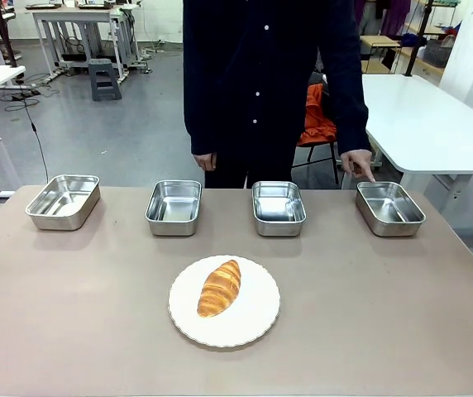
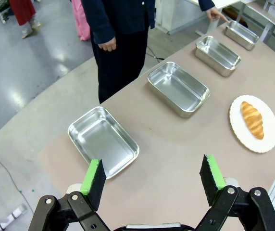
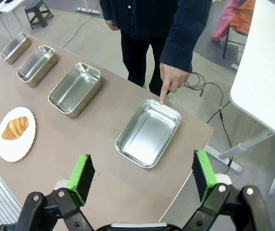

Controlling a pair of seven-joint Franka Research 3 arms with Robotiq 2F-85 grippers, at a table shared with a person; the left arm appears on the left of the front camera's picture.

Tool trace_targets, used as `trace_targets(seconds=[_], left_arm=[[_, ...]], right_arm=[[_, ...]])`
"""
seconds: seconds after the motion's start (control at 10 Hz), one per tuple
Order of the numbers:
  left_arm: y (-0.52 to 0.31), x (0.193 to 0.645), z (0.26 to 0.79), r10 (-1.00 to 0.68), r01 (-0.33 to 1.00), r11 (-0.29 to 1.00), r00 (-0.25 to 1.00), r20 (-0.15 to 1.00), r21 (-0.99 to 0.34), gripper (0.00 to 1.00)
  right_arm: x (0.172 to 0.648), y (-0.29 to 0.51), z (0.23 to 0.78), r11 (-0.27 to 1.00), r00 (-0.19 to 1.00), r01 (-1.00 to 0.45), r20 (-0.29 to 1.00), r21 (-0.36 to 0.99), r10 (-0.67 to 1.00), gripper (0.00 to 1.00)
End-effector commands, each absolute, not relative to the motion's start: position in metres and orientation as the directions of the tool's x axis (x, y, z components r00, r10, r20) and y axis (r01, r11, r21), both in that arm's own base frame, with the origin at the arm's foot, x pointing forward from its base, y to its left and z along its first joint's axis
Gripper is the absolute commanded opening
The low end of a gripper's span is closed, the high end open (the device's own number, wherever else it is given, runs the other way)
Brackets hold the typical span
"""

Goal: Place the bread in the container.
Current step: Place the Butter Roll into the Airtight Container indicated by the human.

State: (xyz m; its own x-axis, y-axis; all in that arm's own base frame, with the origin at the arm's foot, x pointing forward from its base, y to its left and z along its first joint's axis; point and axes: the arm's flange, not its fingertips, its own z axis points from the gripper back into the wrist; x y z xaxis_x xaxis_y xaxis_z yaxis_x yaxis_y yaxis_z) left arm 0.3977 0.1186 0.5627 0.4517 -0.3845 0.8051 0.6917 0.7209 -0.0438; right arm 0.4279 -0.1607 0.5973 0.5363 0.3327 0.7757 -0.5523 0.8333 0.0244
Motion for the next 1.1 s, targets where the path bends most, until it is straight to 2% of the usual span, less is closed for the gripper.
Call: trace_targets(seconds=[0.0,1.0], left_arm=[[0.1187,0.3968,0.5634,-0.385,0.692,0.721,0.448,0.807,-0.04,1.0],[0.1187,0.3968,0.5634,-0.385,0.692,0.721,0.448,0.807,-0.04,1.0]], right_arm=[[0.4278,-0.1606,0.5962,0.828,0.526,-0.56,0.786,0.033,0.324,1.0],[0.4278,-0.1606,0.5962,0.828,0.526,-0.56,0.786,0.033,0.324,1.0]])
